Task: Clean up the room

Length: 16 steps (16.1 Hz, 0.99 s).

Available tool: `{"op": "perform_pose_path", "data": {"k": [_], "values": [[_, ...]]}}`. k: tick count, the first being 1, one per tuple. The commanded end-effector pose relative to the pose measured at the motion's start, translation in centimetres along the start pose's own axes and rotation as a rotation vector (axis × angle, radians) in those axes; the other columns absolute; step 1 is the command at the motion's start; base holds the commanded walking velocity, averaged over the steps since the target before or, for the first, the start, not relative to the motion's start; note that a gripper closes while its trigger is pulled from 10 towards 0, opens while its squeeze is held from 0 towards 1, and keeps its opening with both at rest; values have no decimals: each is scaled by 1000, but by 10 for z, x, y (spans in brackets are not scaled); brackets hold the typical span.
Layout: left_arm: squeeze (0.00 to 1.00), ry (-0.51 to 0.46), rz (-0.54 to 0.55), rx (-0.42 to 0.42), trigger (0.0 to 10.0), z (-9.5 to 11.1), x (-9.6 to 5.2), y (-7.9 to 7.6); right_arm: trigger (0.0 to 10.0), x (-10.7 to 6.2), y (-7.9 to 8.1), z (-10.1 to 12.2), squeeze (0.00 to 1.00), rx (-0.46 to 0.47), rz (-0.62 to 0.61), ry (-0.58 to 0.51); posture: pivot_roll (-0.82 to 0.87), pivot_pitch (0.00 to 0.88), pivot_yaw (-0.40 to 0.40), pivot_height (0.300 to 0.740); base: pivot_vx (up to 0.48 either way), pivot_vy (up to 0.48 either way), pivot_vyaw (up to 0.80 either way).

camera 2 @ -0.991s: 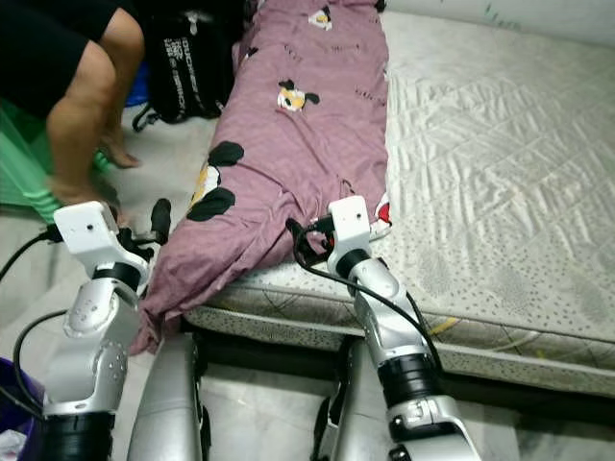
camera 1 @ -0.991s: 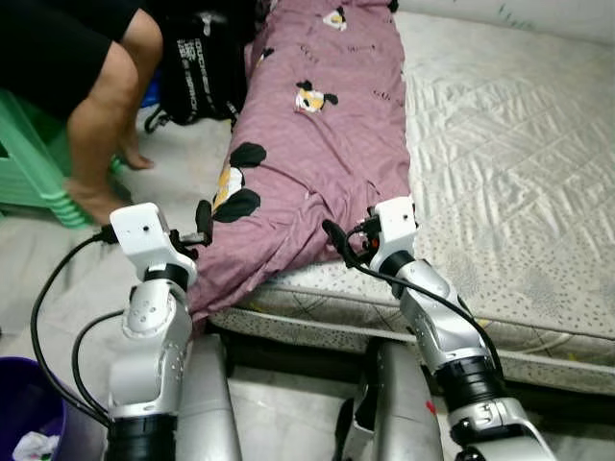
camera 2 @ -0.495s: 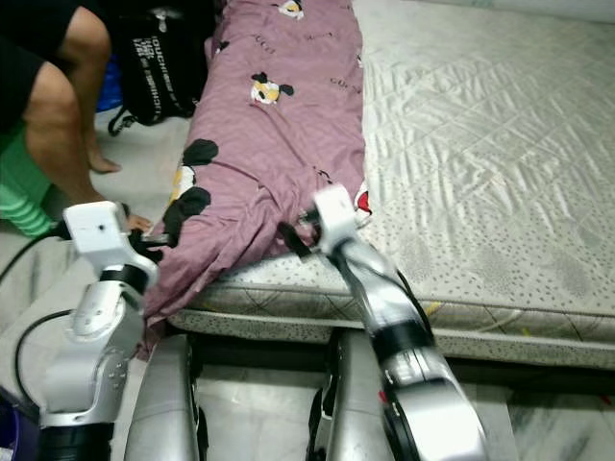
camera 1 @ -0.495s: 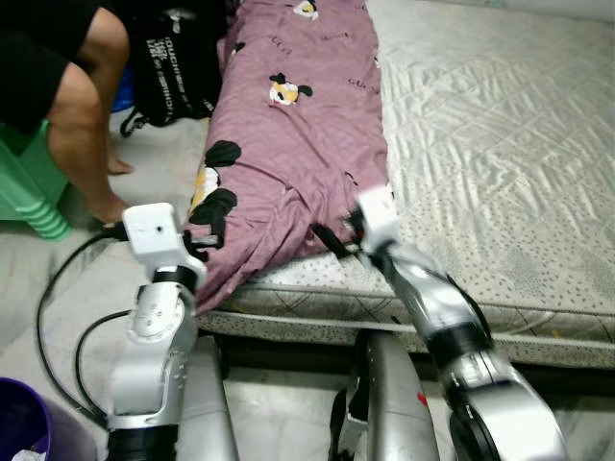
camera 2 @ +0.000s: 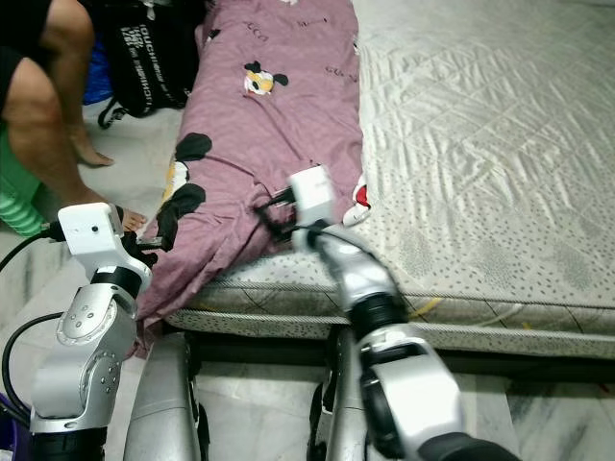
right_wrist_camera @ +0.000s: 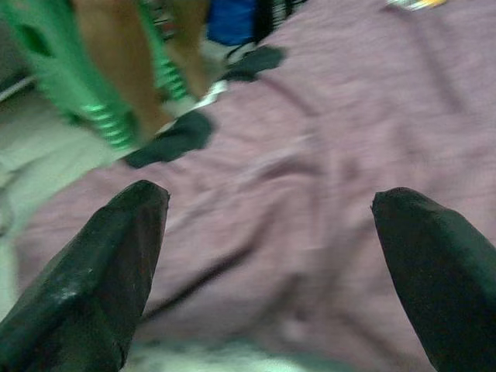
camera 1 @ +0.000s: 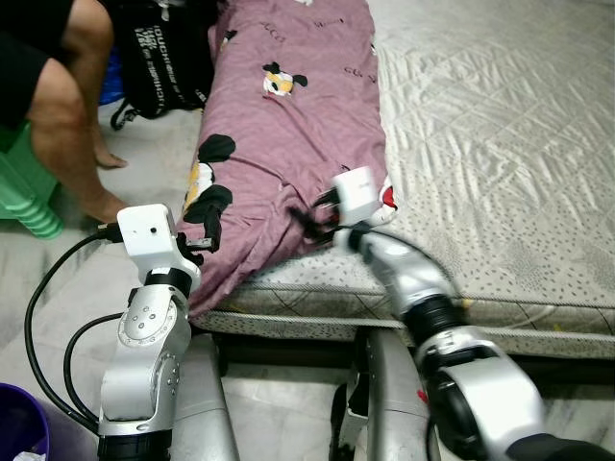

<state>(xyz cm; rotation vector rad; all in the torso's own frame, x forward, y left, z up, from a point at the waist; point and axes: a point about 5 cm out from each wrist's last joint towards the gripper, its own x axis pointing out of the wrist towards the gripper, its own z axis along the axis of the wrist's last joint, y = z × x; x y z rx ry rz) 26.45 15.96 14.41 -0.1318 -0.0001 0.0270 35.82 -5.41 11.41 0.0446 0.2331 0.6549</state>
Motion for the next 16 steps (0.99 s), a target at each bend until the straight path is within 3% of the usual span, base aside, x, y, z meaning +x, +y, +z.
{"op": "perform_pose_path", "data": {"k": [1,4,8,10,13,16], "values": [[0,16,6,0,10000,-1,-6,-1,10000,3,4,-10,0,16,-1,64,157,186,-48,550,0,0,0],[0,39,10,-12,10000,-1,-20,-6,10000,12,19,-19,0,60,-59,124,192,235,-48,550,0,0,0],[0,67,22,-16,10000,0,-33,-7,10000,26,40,-7,0,132,-137,42,222,285,-37,550,0,0,0],[0,83,17,-18,10000,1,-38,-10,10000,27,35,8,0,169,-202,-46,231,302,-28,550,0,0,0],[0,90,11,-19,10000,2,-37,-12,10000,25,21,18,0,189,-261,-87,223,297,-31,550,0,0,0],[0,85,18,-19,10000,3,-33,-11,10000,26,21,23,0,235,-200,-118,210,282,-45,550,0,0,0]]}}
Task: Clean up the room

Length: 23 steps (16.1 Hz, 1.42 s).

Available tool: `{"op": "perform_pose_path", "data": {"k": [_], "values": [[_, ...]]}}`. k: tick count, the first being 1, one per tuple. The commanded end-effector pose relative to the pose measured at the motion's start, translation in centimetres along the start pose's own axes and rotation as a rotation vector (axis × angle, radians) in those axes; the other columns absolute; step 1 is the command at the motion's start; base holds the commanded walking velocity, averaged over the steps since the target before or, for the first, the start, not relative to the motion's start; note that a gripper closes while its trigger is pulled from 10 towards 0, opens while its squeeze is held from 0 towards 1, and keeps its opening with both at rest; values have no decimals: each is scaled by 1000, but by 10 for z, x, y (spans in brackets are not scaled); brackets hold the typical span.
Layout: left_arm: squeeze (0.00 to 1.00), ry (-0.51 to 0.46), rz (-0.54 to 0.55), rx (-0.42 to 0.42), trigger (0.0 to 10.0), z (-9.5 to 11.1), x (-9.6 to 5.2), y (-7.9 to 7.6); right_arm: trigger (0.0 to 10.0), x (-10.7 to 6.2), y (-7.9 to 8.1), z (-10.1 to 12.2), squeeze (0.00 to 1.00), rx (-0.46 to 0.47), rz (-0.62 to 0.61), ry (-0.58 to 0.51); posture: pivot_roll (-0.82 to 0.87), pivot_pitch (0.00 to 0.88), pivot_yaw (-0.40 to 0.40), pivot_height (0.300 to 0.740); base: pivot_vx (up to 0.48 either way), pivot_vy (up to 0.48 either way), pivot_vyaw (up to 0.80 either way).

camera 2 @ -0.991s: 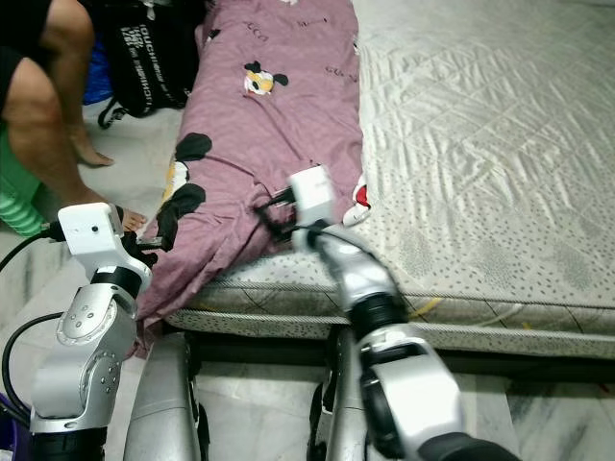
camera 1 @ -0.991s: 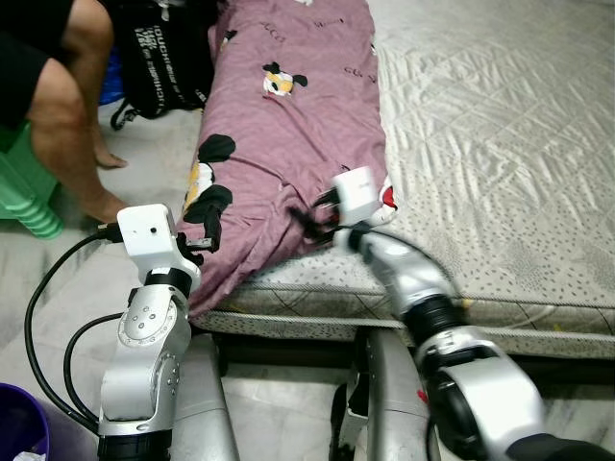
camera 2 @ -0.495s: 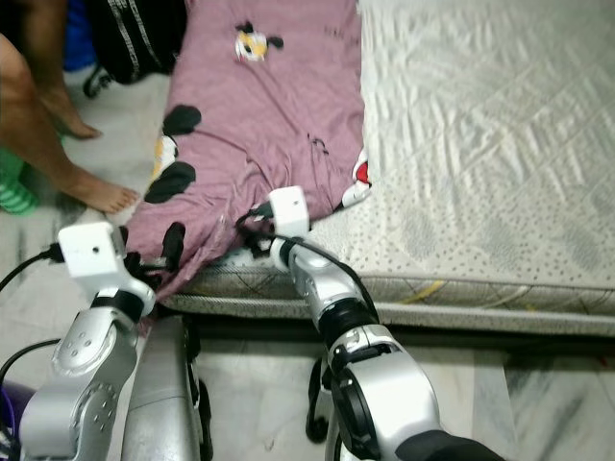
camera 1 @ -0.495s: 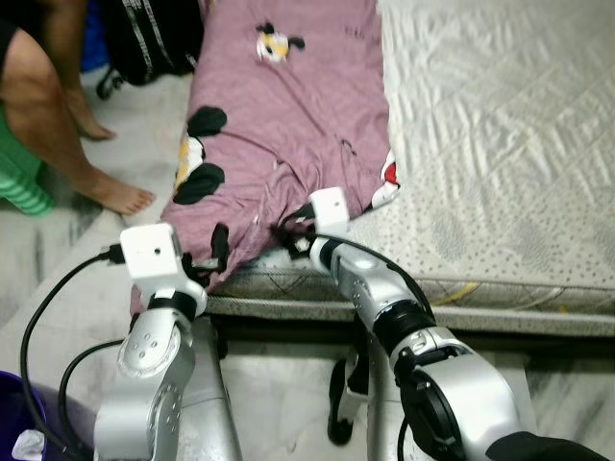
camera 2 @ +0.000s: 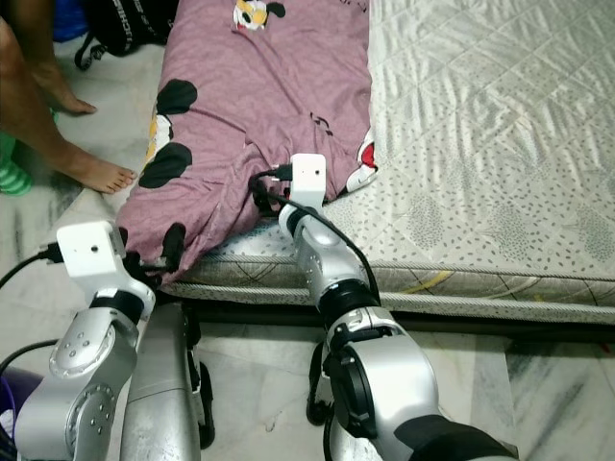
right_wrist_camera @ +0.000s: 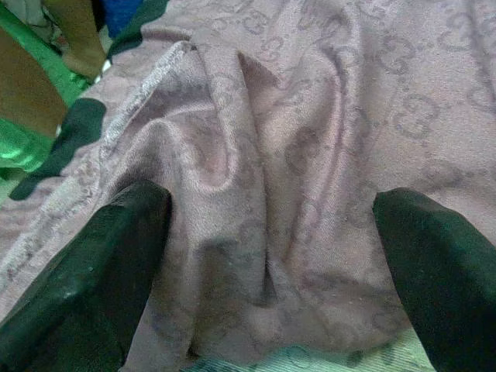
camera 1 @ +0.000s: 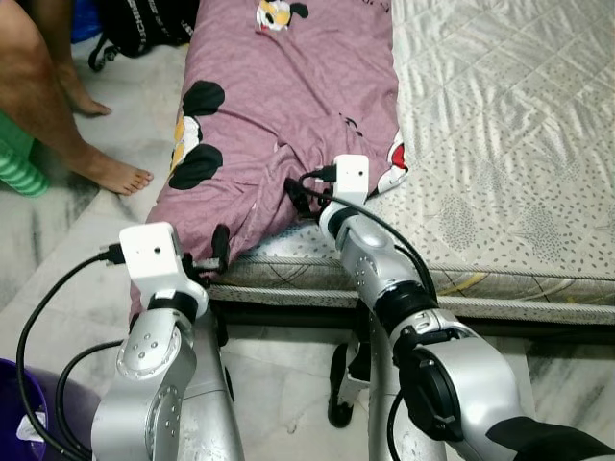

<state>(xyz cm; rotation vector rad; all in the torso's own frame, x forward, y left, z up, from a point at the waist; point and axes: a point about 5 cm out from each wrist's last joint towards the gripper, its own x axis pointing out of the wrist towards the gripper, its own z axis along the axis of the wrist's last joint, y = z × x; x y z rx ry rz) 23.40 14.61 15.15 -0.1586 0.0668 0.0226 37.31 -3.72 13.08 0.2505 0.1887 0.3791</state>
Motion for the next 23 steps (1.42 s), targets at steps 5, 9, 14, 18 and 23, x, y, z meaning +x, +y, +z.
{"op": "perform_pose_path", "data": {"k": [5,9,14,18,23], "values": [[0,13,20,6,10000,-2,0,2,0,5,38,-5,0,61,94,9,217,273,-39,550,0,0,0],[0,11,22,14,10000,-1,2,4,0,5,37,-5,0,71,71,7,219,268,-35,550,0,0,0],[0,1,21,15,10000,1,6,4,0,6,34,-3,0,63,63,-5,220,257,-35,550,0,0,0],[0,-11,26,19,10000,4,9,6,0,7,35,-2,0,55,66,-7,225,245,-35,550,0,0,0],[0,-19,29,17,10000,4,12,6,0,7,31,-2,0,52,53,-4,222,231,-38,550,0,0,0]]}}
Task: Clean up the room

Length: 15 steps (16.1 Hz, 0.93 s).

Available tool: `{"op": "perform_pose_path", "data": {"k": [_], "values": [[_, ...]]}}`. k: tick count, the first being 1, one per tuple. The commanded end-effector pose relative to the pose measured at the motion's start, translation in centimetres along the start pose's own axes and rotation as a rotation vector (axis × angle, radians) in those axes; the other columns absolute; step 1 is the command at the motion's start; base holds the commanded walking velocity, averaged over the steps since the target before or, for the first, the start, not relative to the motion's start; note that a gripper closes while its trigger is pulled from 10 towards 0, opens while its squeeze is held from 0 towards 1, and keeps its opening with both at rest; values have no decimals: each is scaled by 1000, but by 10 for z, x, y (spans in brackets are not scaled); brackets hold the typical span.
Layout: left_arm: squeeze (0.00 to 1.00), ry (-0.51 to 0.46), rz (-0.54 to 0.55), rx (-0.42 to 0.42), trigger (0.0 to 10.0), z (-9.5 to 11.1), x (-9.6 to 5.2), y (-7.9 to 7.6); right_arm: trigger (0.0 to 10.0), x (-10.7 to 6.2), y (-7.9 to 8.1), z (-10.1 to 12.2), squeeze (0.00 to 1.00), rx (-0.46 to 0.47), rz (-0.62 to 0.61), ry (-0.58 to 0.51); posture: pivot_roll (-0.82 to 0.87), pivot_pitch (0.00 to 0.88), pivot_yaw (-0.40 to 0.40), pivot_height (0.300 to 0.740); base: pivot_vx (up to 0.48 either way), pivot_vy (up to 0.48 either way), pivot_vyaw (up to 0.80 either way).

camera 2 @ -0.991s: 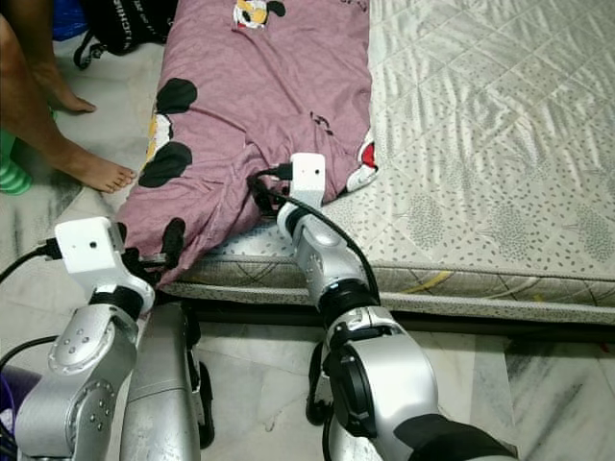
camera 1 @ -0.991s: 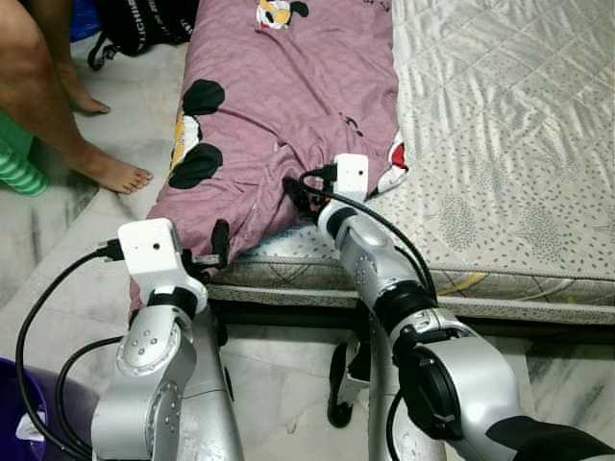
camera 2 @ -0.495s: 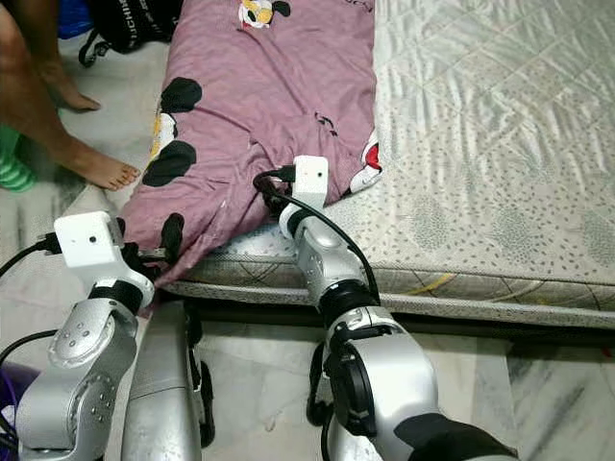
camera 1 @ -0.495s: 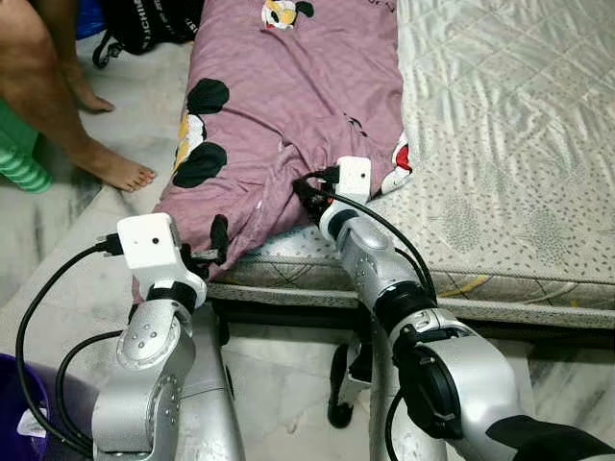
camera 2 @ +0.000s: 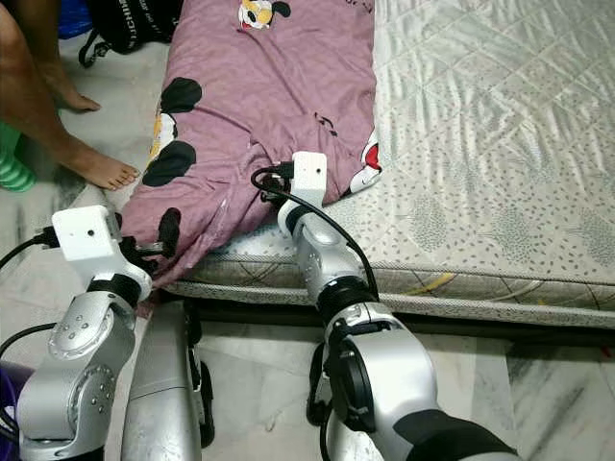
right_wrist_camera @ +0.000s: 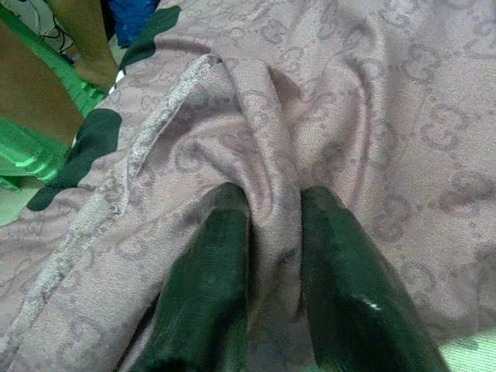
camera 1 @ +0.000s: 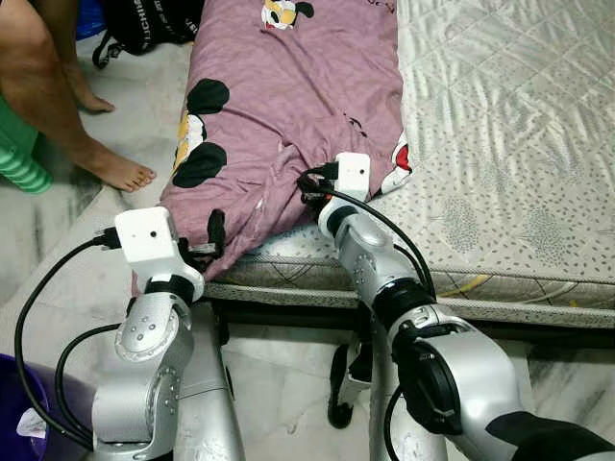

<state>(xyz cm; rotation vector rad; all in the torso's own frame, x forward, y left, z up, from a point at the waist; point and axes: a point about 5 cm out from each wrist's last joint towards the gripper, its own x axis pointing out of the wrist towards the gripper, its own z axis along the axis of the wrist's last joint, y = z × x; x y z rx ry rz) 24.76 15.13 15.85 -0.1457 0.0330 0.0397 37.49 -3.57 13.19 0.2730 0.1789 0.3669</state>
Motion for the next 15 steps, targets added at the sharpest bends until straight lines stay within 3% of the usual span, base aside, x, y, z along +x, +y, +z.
{"op": "perform_pose_path", "data": {"k": [1,9,10,12,13,15], "values": [[0,14,13,5,10000,-4,0,2,0,4,28,-4,0,29,58,13,220,228,-37,550,0,0,0],[0,1,4,4,10000,-3,8,2,0,2,14,-1,0,34,32,6,199,202,-33,550,0,0,0],[0,1,-1,4,10000,-4,11,2,0,-3,-3,0,0,41,-4,-15,174,183,-26,550,0,0,0],[0,1,-8,4,10000,-5,13,2,0,-8,-14,0,0,39,-27,-23,160,173,-23,550,0,0,0],[0,3,-21,2,10000,-6,15,0,0,-23,-36,-6,0,29,-69,-26,138,161,-17,550,0,0,0],[0,3,-30,1,10000,-7,18,-1,0,-40,-53,-12,0,15,-102,-18,123,156,-15,550,0,0,0]]}}
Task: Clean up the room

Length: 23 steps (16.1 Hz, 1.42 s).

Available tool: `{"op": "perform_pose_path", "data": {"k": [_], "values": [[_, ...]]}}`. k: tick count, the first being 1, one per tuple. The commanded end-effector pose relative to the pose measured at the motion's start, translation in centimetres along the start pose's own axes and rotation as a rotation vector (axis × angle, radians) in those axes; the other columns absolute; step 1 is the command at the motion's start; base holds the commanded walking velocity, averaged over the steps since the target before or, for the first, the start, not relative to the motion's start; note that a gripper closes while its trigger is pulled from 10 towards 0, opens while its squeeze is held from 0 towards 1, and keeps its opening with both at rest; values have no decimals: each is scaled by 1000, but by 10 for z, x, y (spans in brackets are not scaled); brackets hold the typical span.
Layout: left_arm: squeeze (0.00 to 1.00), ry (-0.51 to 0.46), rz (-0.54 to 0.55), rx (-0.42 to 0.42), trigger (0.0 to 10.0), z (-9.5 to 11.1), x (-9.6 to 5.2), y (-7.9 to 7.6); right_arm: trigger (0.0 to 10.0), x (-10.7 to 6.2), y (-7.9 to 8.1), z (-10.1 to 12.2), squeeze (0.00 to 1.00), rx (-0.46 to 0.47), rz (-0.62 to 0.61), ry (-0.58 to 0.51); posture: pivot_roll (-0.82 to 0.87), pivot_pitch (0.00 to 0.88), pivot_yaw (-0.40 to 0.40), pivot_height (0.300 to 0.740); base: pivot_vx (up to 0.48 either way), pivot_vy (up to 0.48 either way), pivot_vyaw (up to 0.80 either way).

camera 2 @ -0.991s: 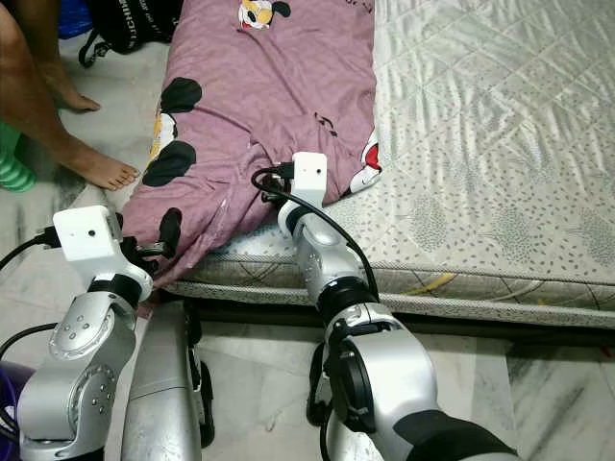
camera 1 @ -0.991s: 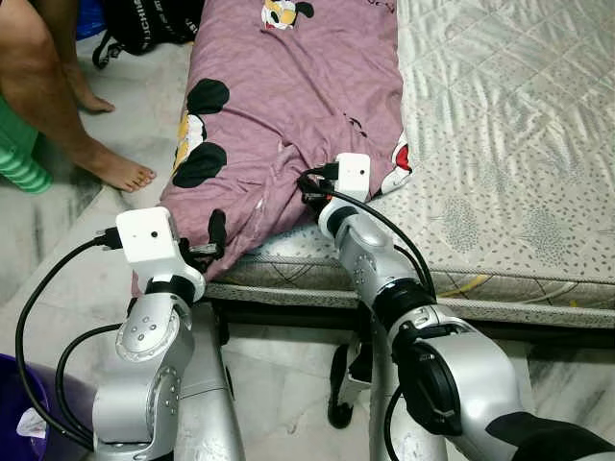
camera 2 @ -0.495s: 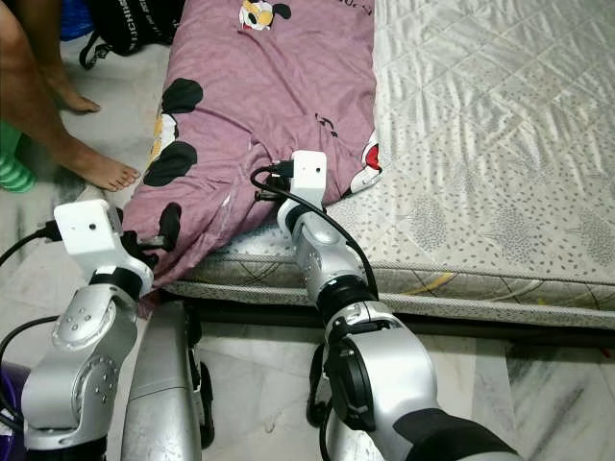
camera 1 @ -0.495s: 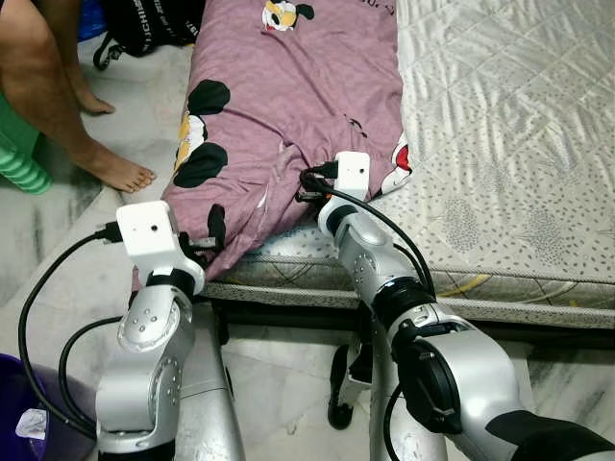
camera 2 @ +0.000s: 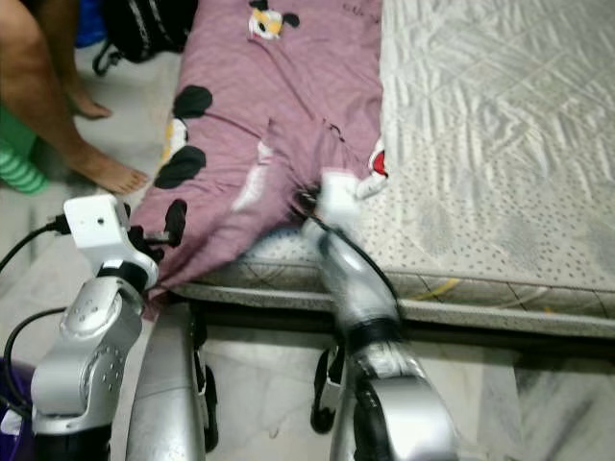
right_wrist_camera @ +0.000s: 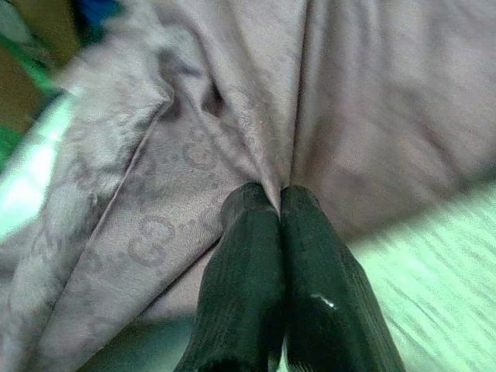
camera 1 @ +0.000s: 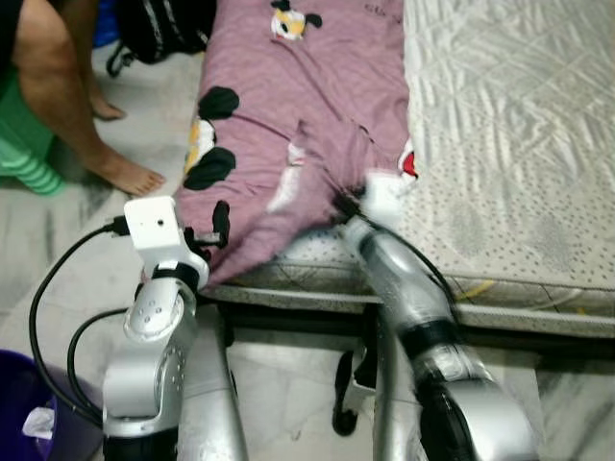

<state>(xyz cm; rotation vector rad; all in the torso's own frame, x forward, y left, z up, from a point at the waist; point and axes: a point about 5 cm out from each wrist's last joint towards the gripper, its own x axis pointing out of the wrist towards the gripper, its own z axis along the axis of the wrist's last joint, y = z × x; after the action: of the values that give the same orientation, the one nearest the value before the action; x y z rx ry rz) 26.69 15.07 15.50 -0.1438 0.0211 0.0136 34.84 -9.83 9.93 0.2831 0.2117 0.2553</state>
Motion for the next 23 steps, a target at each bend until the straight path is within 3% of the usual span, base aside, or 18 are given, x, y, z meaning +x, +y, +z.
{"op": "perform_pose_path", "data": {"k": [1,3,5,7,9,10,11,12,15,18,20,23], "values": [[0,15,-14,-1,10000,-5,2,-1,0,-19,-15,3,0,-24,-26,-13,103,146,-11,550,0,0,0],[0,23,-27,1,10000,-8,5,-3,0,-49,-33,-7,0,-46,-69,27,91,138,-8,550,0,0,0],[0,29,-36,3,10000,-9,6,-3,0,-65,-38,-14,0,-51,-90,61,83,129,-2,550,0,0,0],[0,34,-49,10,10000,-11,9,-2,0,-95,-39,-17,0,-56,-103,126,74,119,2,550,0,0,0],[0,43,-55,17,10000,-12,10,-2,0,-109,-40,-20,0,-74,-110,175,64,113,4,550,0,0,0],[0,47,-57,20,10000,-13,11,-2,3333,-115,-41,-23,0,-86,-120,202,62,111,4,550,0,0,0],[0,58,-65,25,10000,-15,11,-3,10000,-128,-45,-31,0,-119,-145,277,58,106,4,550,0,0,0],[0,73,-75,34,10000,-18,12,-5,10000,-142,-51,-39,1000,-167,-179,360,54,104,4,550,0,0,0],[0,86,-86,37,10000,-21,14,-6,10000,-156,-68,-47,1000,-239,-265,471,43,102,4,550,0,0,0],[0,88,-86,42,10000,-21,15,-5,10000,-155,-79,-38,1000,-316,-357,455,45,96,2,550,0,0,0],[0,79,-77,44,10000,-20,16,-4,10000,-152,-91,-19,1000,-386,-460,378,41,94,2,550,0,0,0],[0,47,-73,34,10000,-15,19,-5,10000,-120,-88,30,1000,-386,-475,90,42,87,0,550,0,0,0]]}}
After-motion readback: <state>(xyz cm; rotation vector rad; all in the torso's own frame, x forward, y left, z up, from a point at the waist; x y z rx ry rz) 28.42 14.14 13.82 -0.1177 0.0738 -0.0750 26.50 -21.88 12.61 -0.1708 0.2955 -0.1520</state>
